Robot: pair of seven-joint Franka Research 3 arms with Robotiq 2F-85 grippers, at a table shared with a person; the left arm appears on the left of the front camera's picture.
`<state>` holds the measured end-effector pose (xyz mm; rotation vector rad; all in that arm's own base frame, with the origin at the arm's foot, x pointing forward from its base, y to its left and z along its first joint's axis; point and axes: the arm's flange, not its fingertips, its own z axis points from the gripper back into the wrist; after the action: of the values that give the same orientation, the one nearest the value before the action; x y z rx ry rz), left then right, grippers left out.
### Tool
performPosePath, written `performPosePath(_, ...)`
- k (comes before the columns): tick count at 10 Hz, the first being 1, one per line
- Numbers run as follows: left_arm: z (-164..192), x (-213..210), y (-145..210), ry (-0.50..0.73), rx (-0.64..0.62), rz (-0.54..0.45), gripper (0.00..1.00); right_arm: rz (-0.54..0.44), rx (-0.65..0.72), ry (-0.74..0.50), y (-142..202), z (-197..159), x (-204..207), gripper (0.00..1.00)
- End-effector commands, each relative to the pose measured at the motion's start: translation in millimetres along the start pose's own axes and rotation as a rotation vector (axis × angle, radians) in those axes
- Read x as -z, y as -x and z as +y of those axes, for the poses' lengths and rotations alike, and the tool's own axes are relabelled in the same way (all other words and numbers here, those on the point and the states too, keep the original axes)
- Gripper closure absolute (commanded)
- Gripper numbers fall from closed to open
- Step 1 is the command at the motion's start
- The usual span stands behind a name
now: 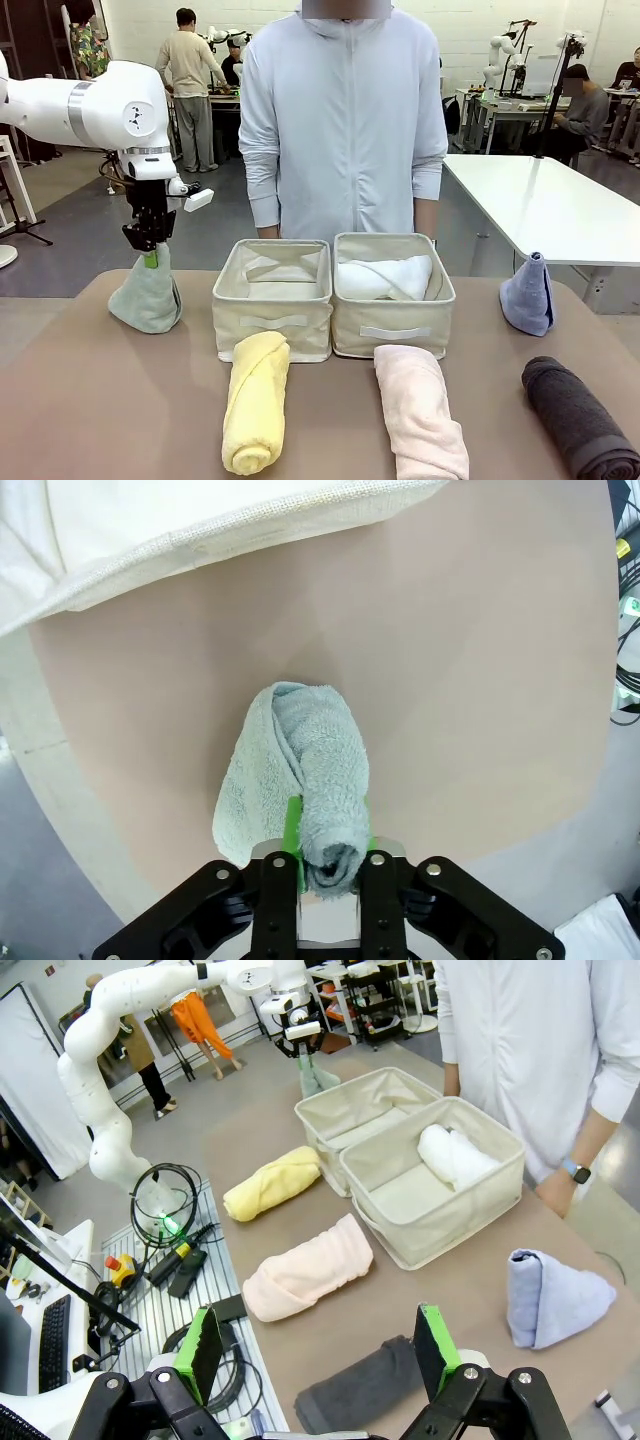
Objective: Sort the towels based on their folding style.
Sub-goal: Pick up one triangle-folded towel and place it in the left Fabric basket.
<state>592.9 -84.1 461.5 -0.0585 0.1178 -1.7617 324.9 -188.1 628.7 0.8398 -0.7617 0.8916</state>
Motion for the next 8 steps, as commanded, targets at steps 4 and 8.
performPosePath(4,-11,-17,2,-0.018,-0.052,0.016,1.00,-0.021,-0.019,-0.011,-2,-1,-1,0.00)
performPosePath(8,-73,-121,10,0.000,-0.278,-0.058,1.00,-0.021,-0.019,-0.011,-2,-1,-1,0.00)
